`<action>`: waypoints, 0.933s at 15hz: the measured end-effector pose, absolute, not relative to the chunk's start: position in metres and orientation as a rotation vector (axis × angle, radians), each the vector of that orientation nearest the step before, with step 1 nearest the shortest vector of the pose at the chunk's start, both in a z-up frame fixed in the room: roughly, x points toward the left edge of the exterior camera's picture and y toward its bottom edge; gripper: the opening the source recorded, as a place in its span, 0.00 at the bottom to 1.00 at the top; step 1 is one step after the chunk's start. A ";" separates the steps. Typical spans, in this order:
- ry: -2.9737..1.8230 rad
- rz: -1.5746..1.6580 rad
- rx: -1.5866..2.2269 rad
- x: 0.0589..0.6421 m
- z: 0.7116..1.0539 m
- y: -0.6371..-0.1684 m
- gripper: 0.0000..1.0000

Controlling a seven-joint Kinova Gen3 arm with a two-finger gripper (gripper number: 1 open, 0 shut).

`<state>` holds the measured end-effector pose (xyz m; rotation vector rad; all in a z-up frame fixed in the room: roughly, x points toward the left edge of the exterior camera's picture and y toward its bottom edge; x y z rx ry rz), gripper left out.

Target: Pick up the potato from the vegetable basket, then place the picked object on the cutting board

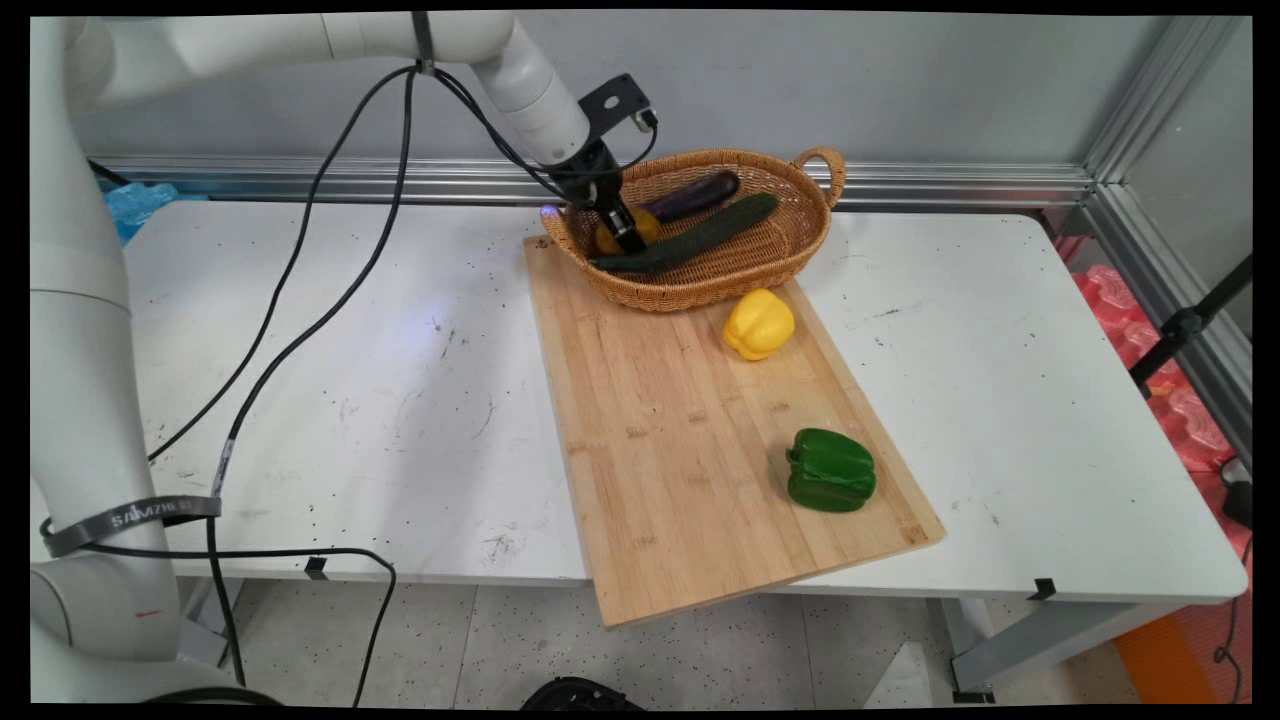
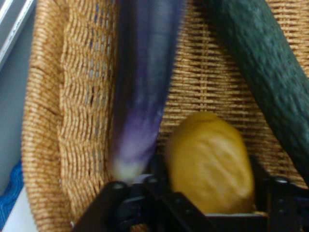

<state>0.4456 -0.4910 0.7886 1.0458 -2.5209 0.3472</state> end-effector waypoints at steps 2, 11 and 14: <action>-2.527 0.348 1.035 0.444 0.787 -0.492 0.00; -2.543 0.388 0.965 0.447 0.809 -0.482 0.00; -2.526 0.424 0.936 0.447 0.835 -0.471 0.00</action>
